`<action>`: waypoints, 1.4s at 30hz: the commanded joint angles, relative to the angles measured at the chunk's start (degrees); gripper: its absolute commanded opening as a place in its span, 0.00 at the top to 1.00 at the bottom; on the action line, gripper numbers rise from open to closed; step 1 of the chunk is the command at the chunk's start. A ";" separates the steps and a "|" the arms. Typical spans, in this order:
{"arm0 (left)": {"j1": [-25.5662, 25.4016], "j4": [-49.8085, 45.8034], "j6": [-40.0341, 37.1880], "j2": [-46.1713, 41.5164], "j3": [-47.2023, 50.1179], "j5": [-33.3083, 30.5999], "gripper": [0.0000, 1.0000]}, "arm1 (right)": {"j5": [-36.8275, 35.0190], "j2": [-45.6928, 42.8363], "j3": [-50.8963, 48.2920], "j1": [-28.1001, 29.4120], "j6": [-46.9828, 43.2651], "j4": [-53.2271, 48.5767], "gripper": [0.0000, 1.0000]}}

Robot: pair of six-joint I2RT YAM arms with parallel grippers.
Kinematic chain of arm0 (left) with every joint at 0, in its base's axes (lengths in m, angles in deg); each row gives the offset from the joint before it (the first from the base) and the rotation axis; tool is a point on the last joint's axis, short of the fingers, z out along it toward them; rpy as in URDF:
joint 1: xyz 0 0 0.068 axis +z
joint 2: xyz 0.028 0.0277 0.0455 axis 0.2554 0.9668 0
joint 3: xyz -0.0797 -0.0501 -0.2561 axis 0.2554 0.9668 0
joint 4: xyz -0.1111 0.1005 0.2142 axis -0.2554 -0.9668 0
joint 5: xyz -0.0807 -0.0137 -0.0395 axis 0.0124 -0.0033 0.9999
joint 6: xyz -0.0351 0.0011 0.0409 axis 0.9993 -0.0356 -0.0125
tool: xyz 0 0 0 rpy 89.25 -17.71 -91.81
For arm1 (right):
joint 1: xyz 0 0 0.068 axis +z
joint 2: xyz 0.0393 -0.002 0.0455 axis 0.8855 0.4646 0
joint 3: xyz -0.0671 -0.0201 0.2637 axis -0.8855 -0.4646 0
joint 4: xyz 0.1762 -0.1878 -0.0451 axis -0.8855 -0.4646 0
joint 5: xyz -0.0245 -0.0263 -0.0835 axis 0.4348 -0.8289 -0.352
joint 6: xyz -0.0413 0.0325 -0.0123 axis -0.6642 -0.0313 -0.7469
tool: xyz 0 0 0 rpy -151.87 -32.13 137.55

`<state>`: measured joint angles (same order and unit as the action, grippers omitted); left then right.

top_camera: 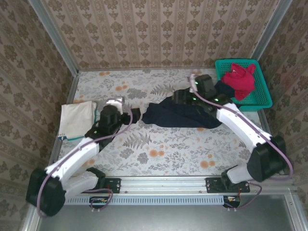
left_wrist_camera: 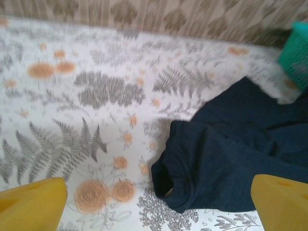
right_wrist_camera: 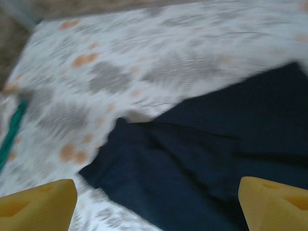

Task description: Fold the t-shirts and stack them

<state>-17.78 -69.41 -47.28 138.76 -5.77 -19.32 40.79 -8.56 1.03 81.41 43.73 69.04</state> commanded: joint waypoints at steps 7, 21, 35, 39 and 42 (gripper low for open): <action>-9.60 -16.86 12.56 25.63 -20.46 -6.72 0.00 | -19.18 -19.71 -24.98 -14.33 16.48 7.07 0.17; -9.90 -14.48 17.93 41.92 -27.57 1.20 0.07 | -8.01 -4.56 -28.17 -20.69 11.49 17.50 0.22; -9.35 -9.85 20.17 40.98 -25.33 -0.95 1.00 | -1.96 -4.48 -24.71 -21.07 12.08 15.91 1.00; -9.18 -10.85 17.10 35.35 -25.46 -5.30 1.00 | -0.86 -13.32 -21.15 -20.15 10.17 11.41 1.00; -8.53 -15.22 13.68 31.29 -28.65 -9.35 1.00 | 1.21 -17.60 -15.46 -19.76 8.47 7.30 1.00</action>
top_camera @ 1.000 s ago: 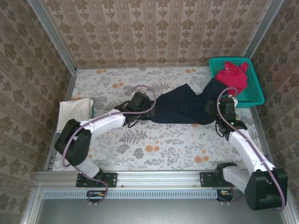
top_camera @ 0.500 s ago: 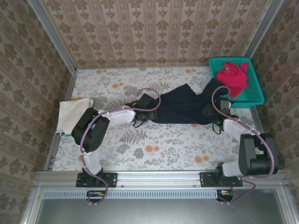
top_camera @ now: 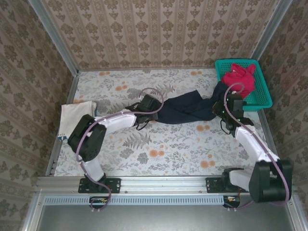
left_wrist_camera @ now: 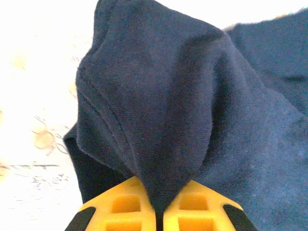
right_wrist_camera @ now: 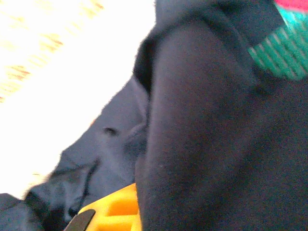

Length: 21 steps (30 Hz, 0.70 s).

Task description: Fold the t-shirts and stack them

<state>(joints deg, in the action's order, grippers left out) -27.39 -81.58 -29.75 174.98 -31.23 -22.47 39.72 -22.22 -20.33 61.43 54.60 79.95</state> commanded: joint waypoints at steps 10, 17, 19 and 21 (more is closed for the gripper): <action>6.44 -5.39 -11.32 -19.19 -8.26 -10.18 1.00 | 8.36 -6.96 25.46 2.74 -7.31 -9.60 1.00; 8.99 -7.26 -14.93 -32.14 -5.35 -15.49 1.00 | 17.54 -6.25 31.72 7.84 -7.76 -9.32 1.00; 9.71 -8.92 -15.29 -35.65 -4.68 -16.58 1.00 | 19.78 -5.61 32.64 9.84 -8.21 -9.99 1.00; 9.76 -10.50 -15.71 -38.95 -4.17 -17.57 1.00 | 21.20 -5.62 33.10 12.30 -9.01 -10.50 1.00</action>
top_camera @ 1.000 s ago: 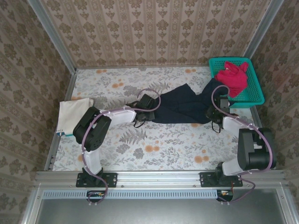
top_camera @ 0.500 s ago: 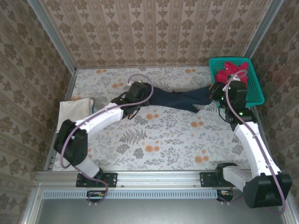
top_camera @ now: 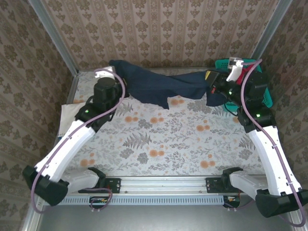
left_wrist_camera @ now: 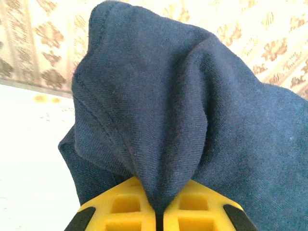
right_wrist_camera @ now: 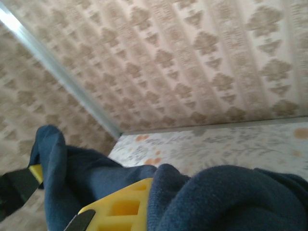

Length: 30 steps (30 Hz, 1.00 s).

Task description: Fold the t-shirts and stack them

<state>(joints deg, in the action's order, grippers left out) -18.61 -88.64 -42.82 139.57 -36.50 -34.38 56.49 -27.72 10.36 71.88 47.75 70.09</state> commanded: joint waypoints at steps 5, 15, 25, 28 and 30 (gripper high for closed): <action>0.89 -5.64 -1.92 -12.22 5.09 -7.02 1.00 | 11.28 -2.97 -0.32 6.07 -3.52 -0.02 1.00; 1.19 -18.36 -0.19 -14.94 6.60 -4.48 1.00 | 13.43 -3.22 -10.69 6.91 5.34 0.24 1.00; 8.76 -11.04 1.69 4.37 8.06 2.44 1.00 | -0.03 9.65 -14.04 6.62 2.54 0.67 0.99; 10.59 -6.88 1.38 10.81 6.91 4.29 1.00 | -1.45 14.80 -12.35 5.36 1.30 2.18 0.98; 11.70 -5.02 1.29 15.16 5.31 5.60 1.00 | -1.83 18.16 -10.51 4.25 0.50 2.55 0.98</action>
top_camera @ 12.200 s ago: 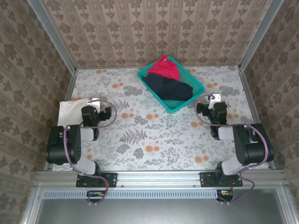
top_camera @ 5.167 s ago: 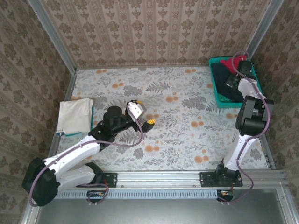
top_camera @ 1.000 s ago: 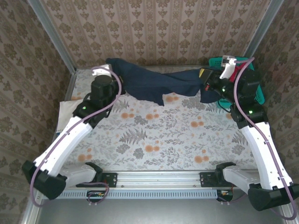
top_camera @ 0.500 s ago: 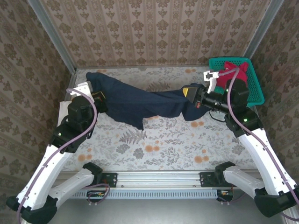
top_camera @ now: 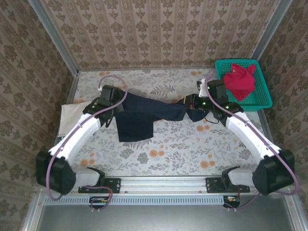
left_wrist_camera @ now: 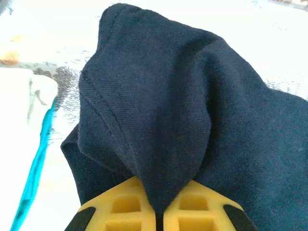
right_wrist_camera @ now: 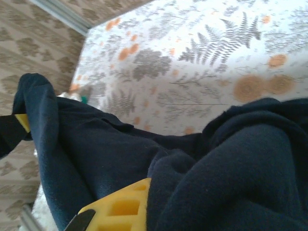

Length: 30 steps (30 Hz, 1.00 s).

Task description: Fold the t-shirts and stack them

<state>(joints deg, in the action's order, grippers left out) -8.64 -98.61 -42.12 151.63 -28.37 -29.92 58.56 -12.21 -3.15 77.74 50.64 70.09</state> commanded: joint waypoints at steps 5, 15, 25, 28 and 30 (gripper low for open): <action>4.13 8.89 0.19 13.98 -8.43 3.56 1.00 | -4.24 13.06 8.65 -4.54 -4.18 3.14 0.94; 7.73 7.48 -0.70 35.72 -30.95 6.53 0.85 | -1.46 36.81 33.28 -8.34 -3.20 -1.05 0.53; 7.36 7.87 1.74 27.67 -23.76 4.05 0.00 | -3.54 32.22 26.02 -7.54 -2.59 4.10 0.14; 7.53 8.54 4.46 22.38 -14.99 3.53 0.01 | -3.90 27.89 17.38 -6.52 -2.42 7.06 0.14; 7.70 8.72 6.65 20.36 -10.45 3.57 0.04 | -4.48 25.50 12.41 -5.83 -2.42 7.68 0.14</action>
<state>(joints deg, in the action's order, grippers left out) -1.25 -90.04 -39.44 174.06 -43.27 -24.81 55.37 17.08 13.90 70.96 48.13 75.38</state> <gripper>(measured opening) 0.972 0.860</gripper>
